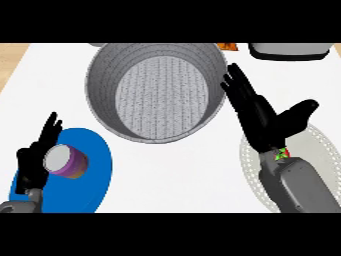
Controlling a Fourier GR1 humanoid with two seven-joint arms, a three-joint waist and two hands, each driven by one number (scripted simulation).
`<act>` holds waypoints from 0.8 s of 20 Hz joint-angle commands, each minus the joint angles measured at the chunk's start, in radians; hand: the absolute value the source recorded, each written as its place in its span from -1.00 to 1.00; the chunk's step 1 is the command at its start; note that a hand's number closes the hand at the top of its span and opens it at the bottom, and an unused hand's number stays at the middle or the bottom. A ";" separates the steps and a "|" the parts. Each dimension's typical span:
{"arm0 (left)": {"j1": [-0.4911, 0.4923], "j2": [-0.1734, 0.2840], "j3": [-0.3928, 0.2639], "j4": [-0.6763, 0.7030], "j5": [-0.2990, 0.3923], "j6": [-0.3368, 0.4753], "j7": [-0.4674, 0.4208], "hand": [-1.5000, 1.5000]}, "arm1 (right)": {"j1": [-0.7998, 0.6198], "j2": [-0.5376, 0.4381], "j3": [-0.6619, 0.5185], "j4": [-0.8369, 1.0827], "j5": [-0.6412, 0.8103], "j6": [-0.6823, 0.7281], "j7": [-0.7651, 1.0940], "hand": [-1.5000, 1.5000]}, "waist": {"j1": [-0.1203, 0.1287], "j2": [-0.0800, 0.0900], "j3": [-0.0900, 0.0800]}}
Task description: Pick the tomato from the placemat and place it in the basket
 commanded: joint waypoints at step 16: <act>-0.145 0.143 -0.002 -0.187 -0.010 -0.151 0.006 0.00 | 0.236 -0.228 0.194 -0.427 0.078 0.524 -0.166 -1.00 | -0.050 -0.021 -0.020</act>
